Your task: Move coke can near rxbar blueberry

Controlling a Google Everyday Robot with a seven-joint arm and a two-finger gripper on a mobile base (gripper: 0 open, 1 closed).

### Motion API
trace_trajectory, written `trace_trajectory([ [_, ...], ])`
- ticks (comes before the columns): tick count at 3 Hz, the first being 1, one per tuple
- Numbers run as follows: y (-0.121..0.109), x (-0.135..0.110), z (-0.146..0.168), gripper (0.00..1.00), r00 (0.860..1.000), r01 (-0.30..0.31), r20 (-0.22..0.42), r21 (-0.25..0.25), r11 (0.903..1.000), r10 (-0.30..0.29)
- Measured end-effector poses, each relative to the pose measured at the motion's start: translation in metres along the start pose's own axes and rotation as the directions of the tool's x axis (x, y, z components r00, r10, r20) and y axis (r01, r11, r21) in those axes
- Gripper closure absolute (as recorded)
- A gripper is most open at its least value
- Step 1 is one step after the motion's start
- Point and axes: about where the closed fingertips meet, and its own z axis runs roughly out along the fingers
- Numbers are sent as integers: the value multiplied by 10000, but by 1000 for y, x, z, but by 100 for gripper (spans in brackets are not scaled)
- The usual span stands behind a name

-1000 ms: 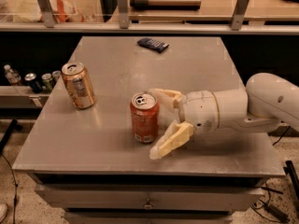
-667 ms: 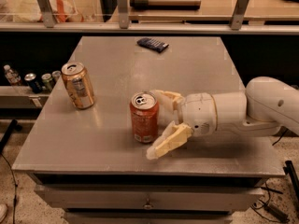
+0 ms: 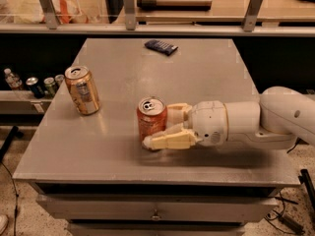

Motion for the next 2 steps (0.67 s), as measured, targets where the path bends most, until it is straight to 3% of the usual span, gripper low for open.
trace_trajectory([
  [2,-3,1,-3,88,10000,-88,10,80,9999,88],
])
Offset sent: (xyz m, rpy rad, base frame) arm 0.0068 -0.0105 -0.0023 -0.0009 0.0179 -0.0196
